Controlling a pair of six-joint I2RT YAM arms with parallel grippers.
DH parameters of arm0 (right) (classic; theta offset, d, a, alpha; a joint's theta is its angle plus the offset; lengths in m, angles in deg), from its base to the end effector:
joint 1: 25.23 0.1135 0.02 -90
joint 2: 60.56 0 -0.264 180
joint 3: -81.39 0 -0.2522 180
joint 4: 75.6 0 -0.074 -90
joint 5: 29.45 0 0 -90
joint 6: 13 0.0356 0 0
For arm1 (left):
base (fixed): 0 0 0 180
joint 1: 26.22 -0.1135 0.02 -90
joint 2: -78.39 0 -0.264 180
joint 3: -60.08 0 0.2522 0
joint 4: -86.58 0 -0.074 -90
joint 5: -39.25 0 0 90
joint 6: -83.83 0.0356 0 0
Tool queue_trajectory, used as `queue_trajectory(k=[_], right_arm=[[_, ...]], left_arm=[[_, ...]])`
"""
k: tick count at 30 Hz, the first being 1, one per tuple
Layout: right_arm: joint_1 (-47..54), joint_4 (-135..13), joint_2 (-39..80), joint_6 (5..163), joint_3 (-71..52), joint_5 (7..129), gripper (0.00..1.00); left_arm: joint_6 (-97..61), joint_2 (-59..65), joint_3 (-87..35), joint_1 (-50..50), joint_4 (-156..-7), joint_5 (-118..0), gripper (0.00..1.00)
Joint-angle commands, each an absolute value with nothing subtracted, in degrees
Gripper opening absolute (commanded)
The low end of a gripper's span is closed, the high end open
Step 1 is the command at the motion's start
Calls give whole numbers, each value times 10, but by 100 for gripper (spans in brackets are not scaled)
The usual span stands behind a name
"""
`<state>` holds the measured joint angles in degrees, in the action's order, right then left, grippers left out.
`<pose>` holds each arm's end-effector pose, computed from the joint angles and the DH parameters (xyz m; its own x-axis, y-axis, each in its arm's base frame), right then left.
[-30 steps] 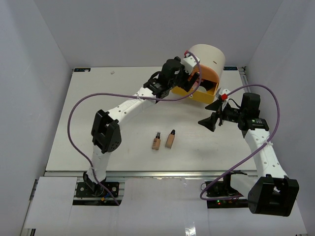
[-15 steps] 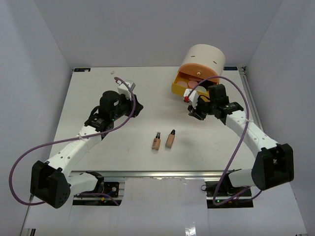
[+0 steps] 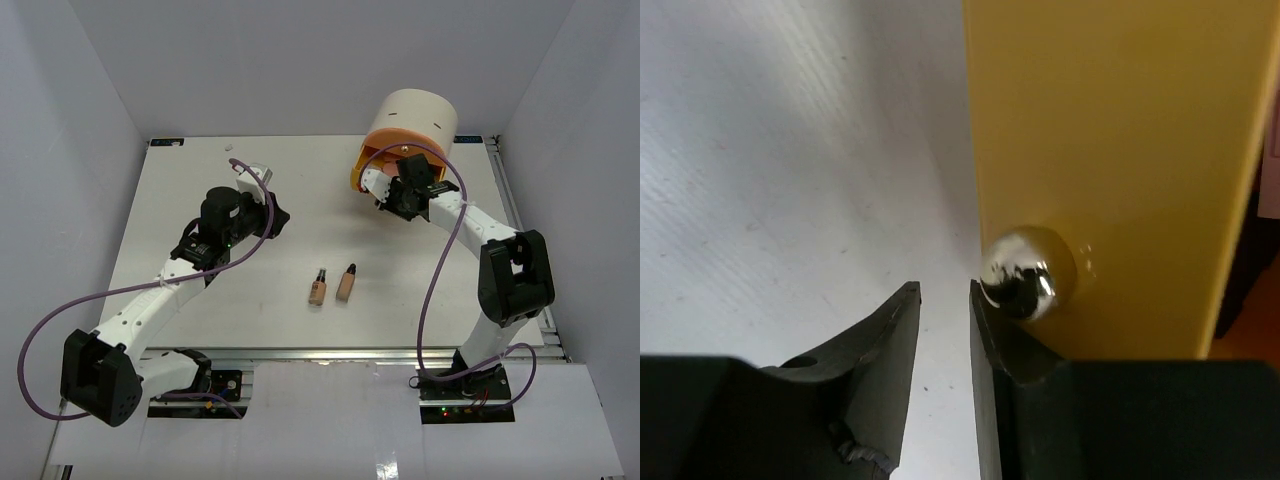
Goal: Organize the makeup
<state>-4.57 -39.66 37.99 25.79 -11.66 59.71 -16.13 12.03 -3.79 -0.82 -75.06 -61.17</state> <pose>0.3560 0.1337 0.2430 -0.1647 -0.8950 -0.4145 -0.7533 0.3854 -0.5330 0.2393 -0.1208 0.3056 -0.4160 0.0092 -0.9093 0.5103 0.8300 -0.2250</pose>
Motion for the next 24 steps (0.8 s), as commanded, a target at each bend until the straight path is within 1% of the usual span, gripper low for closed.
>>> queue_trajectory(k=[1, 5, 10, 14, 15, 18, 20, 24], right_arm=[[-44, -489, 389, 270, -69, 485, 43], [-43, -523, 388, 271, -66, 473, 63], [-43, -541, 395, 263, -63, 472, 75], [-43, -570, 411, 250, -60, 451, 91], [-44, -575, 420, 249, -55, 445, 94], [-47, -586, 440, 250, -41, 431, 97], [-51, -596, 451, 252, -33, 420, 98], [-54, -611, 457, 253, -33, 405, 93]], left_arm=[[-161, 141, -39, -9, -762, -604, 44], [-162, 136, -39, -9, -763, -608, 46], [-163, 134, -39, -9, -763, -610, 47], [-163, 132, -37, -9, -763, -611, 49], [-163, 131, -37, -9, -765, -614, 50], [-163, 130, -35, -9, -771, -628, 53], [-165, 129, -33, -9, -776, -643, 56], [-166, 125, -30, -9, -783, -664, 60]])
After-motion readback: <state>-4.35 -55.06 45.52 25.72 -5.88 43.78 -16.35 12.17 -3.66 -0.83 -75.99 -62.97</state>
